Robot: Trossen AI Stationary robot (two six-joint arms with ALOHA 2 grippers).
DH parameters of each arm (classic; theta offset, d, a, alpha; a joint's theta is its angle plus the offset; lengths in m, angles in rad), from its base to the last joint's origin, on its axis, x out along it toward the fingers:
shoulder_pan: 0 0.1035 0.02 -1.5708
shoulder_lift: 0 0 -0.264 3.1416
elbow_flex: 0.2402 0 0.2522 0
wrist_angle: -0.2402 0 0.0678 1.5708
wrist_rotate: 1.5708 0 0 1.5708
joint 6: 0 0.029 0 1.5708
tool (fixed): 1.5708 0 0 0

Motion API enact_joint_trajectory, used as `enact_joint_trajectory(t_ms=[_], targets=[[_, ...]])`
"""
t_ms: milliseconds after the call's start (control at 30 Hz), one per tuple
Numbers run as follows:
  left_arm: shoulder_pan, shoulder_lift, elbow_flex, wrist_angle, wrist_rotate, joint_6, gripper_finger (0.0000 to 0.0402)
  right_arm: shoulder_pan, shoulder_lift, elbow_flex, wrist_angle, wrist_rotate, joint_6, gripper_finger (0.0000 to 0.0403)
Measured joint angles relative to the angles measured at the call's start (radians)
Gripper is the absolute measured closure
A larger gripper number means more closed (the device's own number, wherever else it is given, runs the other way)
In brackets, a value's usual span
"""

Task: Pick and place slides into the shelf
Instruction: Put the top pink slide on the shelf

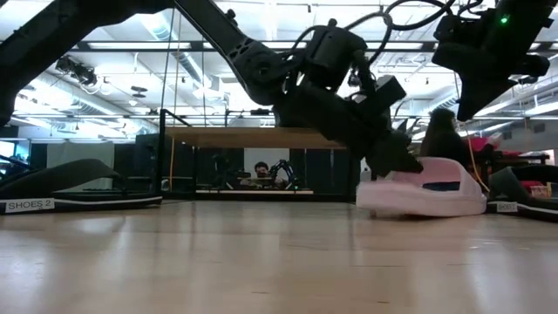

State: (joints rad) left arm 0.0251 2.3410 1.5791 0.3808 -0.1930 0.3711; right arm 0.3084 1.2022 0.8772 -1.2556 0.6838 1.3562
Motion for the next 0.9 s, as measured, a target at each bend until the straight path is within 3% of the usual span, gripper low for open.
enact_joint_trajectory(t_ms=[567,800,900], targets=[[0.038,0.000,0.000,-0.007,0.003,-0.046,0.0304,0.000,0.000,0.000,0.004,0.000,-0.025,0.0396],[0.019,-0.002,0.000,-0.011,0.000,-0.051,0.0384,0.000,0.000,0.000,0.004,0.000,-0.043,0.0396],[-0.009,-0.009,0.000,-0.020,-0.004,-0.053,0.0390,0.000,0.000,0.000,0.004,0.000,-0.052,0.0396]])
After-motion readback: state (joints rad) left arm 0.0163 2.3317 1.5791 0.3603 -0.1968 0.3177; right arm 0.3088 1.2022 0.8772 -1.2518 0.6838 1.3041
